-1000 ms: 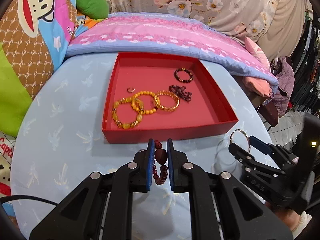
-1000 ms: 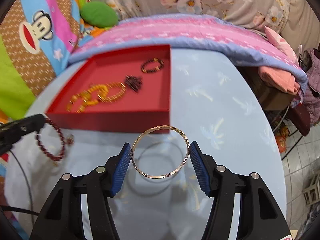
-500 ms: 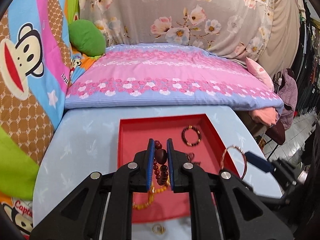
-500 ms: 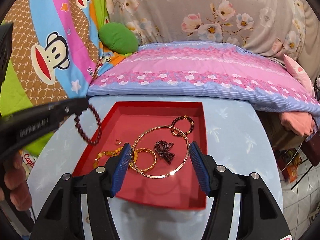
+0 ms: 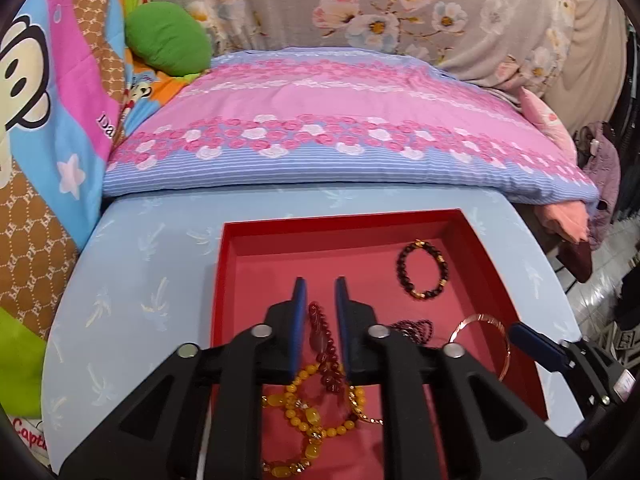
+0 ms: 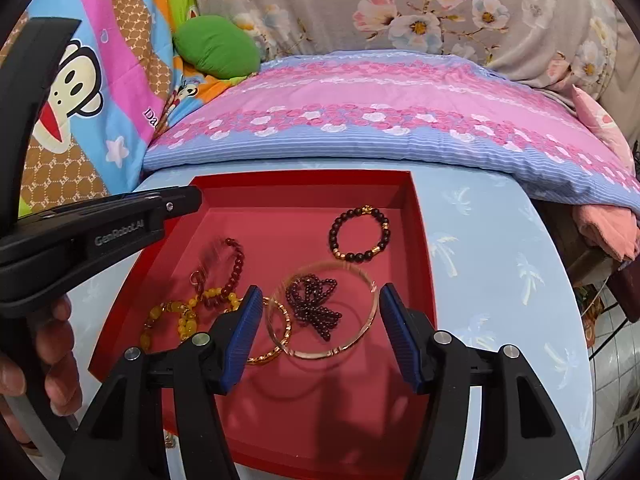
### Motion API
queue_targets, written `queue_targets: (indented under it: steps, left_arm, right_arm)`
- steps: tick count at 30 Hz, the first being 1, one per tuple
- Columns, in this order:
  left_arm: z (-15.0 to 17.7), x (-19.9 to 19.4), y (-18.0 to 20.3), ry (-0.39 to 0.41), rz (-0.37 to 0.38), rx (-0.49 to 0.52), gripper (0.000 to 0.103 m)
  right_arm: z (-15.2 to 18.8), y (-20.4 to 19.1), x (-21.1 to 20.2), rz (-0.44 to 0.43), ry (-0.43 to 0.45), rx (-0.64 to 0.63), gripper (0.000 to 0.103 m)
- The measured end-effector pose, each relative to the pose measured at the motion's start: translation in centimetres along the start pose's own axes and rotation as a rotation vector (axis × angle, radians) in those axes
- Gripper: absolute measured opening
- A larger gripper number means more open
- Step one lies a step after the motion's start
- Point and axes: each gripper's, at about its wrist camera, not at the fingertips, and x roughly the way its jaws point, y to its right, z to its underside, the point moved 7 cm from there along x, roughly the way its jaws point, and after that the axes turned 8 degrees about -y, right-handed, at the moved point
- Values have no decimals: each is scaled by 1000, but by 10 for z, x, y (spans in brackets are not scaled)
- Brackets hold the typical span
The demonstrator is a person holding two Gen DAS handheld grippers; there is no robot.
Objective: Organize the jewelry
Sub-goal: 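Open the left tool over the red box while the right tool releases the bangle, then withdraw both tools from the red box toward the gold ring and earring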
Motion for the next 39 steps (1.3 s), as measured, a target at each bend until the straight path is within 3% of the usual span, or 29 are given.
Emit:
queue_targets:
  steps: [2, 3, 14, 27, 39]
  left_arm:
    - [-2, -3, -5, 19, -30, -26, 57]
    - [-3, -6, -7, 30, -36, -33, 59]
    - [18, -37, -26, 46, -49, -72, 59]
    - [109, -71, -39, -9, -59, -125, 59]
    - [159, -84, -38, -48, -79, -138, 59]
  right_arm:
    - [1, 0, -3, 5, 9, 2, 63]
    - [1, 0, -5, 4, 14, 3, 64]
    - [21, -9, -37, -48, 36, 10, 64]
    - [76, -33, -70, -62, 19, -41, 64]
    - [114, -39, -77, -71, -25, -49, 64]
